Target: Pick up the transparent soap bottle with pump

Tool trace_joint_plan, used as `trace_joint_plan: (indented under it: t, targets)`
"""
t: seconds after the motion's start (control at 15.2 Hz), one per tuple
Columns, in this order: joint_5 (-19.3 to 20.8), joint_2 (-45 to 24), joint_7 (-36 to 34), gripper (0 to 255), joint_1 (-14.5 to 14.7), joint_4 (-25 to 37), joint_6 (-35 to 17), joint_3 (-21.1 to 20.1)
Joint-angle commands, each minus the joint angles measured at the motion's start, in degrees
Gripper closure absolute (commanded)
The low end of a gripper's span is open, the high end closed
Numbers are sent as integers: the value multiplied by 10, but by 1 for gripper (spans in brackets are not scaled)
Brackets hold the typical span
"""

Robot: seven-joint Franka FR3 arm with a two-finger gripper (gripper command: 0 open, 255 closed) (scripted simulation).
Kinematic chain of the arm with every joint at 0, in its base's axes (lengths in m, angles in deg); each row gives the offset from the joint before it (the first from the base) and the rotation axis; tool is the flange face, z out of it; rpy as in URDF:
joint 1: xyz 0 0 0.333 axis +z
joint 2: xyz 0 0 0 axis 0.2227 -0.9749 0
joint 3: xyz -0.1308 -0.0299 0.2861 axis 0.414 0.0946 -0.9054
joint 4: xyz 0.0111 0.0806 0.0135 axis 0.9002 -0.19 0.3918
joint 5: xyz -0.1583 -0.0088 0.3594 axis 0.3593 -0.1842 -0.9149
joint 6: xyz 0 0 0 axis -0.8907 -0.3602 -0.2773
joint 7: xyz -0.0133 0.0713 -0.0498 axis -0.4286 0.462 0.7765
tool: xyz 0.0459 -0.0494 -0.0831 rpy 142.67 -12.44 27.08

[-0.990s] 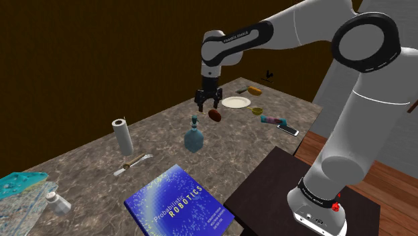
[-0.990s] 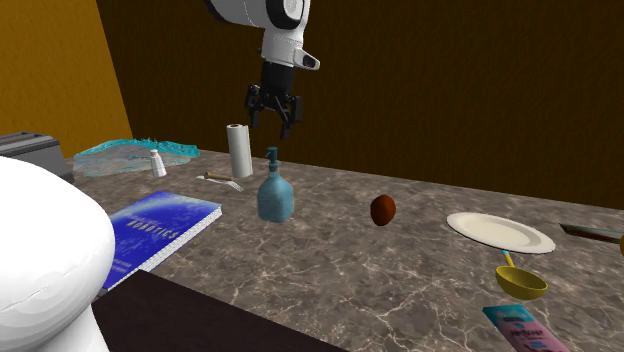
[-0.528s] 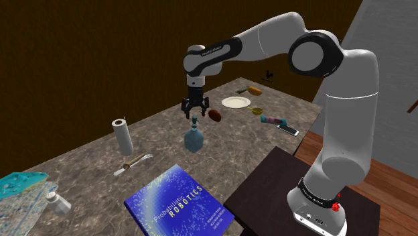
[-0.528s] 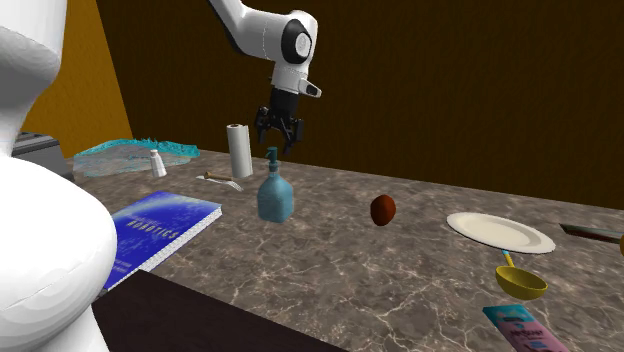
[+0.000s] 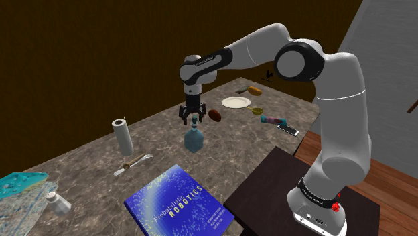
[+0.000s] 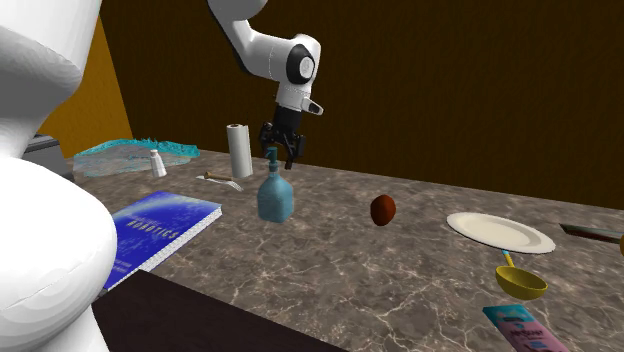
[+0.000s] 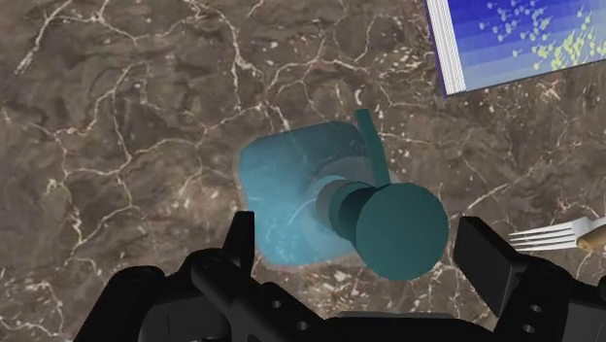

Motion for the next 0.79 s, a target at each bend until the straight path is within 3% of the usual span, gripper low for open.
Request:
trace_joint_plan:
  t: [0.0,0.13,0.2,0.73]
  targets:
    - [-1,-11,3,0,1,-4,-15,0]
    - [-1,-11,3,0,1,-4,-15,0]
    - [-1,-11,3,255,1,-4,-16,0]
    - [-1,-11,3,255,0,-3,-15,0]
